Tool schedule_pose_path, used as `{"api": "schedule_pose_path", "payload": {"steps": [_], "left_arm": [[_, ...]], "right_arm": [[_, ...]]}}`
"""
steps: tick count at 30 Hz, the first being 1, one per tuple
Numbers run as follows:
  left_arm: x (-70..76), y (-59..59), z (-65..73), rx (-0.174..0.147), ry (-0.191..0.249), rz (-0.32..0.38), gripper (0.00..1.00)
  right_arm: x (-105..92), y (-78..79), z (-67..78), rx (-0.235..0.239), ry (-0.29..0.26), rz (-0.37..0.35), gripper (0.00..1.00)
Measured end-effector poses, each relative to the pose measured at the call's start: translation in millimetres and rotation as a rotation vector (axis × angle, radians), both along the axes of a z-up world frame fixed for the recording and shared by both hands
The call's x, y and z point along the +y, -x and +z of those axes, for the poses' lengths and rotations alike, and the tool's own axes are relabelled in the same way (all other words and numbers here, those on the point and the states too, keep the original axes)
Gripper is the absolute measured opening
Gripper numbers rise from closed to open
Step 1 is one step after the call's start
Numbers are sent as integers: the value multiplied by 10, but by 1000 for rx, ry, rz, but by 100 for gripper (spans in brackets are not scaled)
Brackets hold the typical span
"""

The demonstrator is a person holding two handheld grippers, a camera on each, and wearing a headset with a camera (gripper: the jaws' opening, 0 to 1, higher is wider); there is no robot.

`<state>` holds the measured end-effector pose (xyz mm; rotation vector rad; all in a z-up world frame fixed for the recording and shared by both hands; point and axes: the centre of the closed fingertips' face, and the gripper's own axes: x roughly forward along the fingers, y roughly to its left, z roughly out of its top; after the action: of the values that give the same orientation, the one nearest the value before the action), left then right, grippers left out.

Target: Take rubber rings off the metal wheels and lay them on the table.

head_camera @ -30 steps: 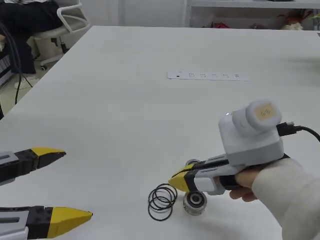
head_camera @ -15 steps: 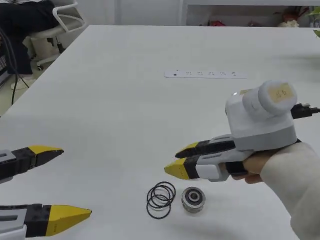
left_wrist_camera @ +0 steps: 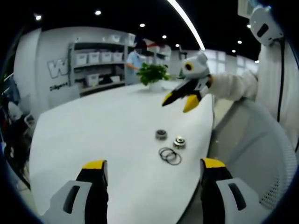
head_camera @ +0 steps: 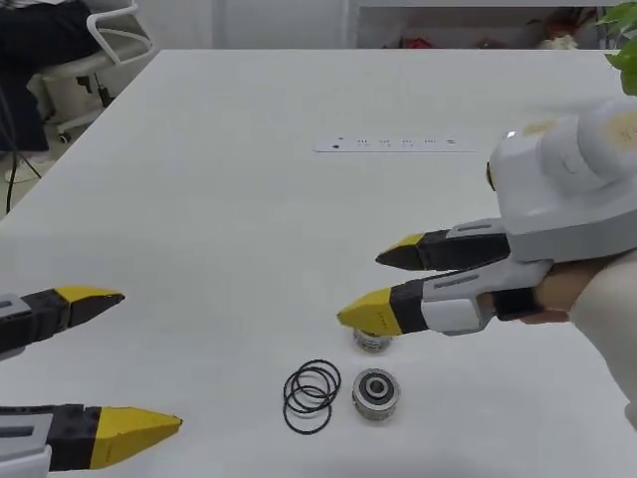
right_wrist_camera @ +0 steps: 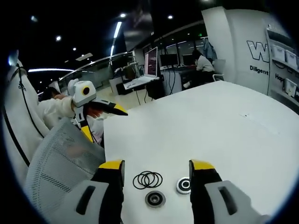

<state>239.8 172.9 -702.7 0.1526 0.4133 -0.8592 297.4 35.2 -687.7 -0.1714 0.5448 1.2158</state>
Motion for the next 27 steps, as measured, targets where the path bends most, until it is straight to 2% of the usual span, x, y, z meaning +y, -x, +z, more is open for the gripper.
{"api": "schedule_pose_path", "payload": {"steps": [5,9,13,21,27], "left_arm": [[-11,-22,30,-7,1,-7,83],[-33,-29,39,-10,4,-16,83],[-58,-47,68,-17,16,-19,84],[-61,-59,92,-26,24,-20,87],[-43,-39,83,-21,26,-9,90]], "right_arm": [[-136,24,142,-34,3,-5,56],[-287,30,228,-60,7,-23,63],[-425,59,288,-78,4,-35,64],[-648,118,237,-83,36,-53,68],[-850,211,78,-58,74,-71,73]]}}
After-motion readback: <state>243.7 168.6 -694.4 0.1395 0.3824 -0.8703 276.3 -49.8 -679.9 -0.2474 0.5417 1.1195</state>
